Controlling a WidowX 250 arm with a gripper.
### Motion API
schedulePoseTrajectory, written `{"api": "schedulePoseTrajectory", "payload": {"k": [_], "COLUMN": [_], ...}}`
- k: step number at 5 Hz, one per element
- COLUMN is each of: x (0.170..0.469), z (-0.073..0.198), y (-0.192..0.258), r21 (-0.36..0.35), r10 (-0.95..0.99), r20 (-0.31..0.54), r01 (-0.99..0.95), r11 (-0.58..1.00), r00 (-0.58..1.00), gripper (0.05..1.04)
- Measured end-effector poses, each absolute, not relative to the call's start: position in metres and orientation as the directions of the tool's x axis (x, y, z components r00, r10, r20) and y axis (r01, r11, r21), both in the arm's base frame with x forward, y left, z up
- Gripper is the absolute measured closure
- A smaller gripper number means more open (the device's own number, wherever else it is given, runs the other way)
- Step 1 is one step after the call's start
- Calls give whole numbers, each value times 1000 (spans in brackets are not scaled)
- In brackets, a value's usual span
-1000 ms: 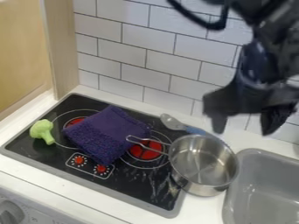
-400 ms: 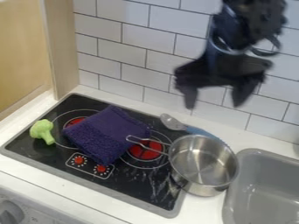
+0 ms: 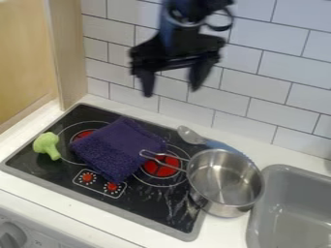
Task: Move the towel to the top left side of the stove
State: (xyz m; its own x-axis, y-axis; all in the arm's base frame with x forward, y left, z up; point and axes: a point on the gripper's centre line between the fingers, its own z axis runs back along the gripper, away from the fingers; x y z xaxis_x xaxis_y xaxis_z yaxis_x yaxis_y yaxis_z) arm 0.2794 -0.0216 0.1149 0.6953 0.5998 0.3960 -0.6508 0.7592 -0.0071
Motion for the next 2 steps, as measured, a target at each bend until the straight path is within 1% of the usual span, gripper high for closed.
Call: {"api": "schedulePoseTrajectory", "payload": {"k": [1, 2], "x": [268, 257], "z": [101, 87], "y": [5, 28], "r21": [21, 30], "r10": [667, 720], "r20": [358, 330], "r01": [-720, -769], "r11": [694, 639], "r00": [653, 611], "gripper": [85, 85]}}
